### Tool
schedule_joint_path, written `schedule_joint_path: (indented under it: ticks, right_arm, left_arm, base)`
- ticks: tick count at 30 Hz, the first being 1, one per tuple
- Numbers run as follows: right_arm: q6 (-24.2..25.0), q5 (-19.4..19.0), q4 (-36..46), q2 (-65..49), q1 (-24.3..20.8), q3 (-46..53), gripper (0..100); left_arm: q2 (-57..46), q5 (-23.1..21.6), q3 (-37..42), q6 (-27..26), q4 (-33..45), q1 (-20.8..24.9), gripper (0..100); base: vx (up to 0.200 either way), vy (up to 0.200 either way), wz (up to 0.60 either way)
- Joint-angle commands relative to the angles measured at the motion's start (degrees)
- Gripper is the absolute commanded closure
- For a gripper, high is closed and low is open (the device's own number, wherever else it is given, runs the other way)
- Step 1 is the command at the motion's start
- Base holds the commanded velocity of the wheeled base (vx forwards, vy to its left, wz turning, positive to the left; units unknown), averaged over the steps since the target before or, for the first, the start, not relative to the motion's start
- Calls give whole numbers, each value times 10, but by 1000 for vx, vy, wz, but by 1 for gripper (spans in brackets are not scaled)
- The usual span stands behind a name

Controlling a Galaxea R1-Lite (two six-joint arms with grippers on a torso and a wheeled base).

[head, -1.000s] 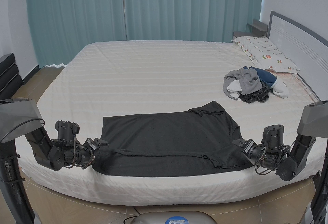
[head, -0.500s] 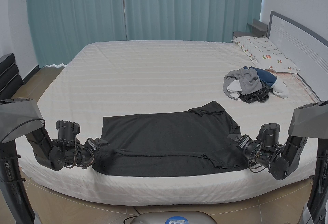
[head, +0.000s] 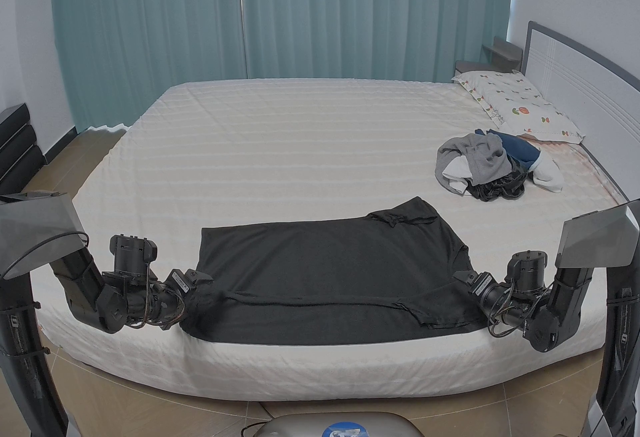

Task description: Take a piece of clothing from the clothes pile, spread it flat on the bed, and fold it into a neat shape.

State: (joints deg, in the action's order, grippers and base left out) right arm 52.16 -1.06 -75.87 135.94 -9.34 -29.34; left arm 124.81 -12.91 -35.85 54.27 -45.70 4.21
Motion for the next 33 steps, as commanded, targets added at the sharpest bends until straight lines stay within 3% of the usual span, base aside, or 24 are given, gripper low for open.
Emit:
schedule_joint_path:
  ticks: [1, 6, 12, 19, 33]
  right_arm:
    - [14, -1, -16, -40, 3, 17, 0]
    - [23, -2, -48, -81, 2, 43, 0]
    - [23, -2, -70, -59, 7, 46, 0]
    - [23, -3, -78, -52, 7, 46, 0]
    - [22, -3, -77, -52, 6, 47, 0]
  left_arm:
    - [-4, 1, 3, -1, 0, 8, 0]
    - [-2, 8, 3, 0, 0, 10, 0]
    - [-6, 29, 0, 7, -1, 6, 0]
    - [-2, 23, -2, 7, -1, 4, 0]
    - [-3, 23, -6, 5, -2, 5, 0]
  base:
    - [0, 0, 0]
    - [0, 0, 0]
    - [0, 0, 0]
    - [0, 0, 0]
    - [200, 0, 0]
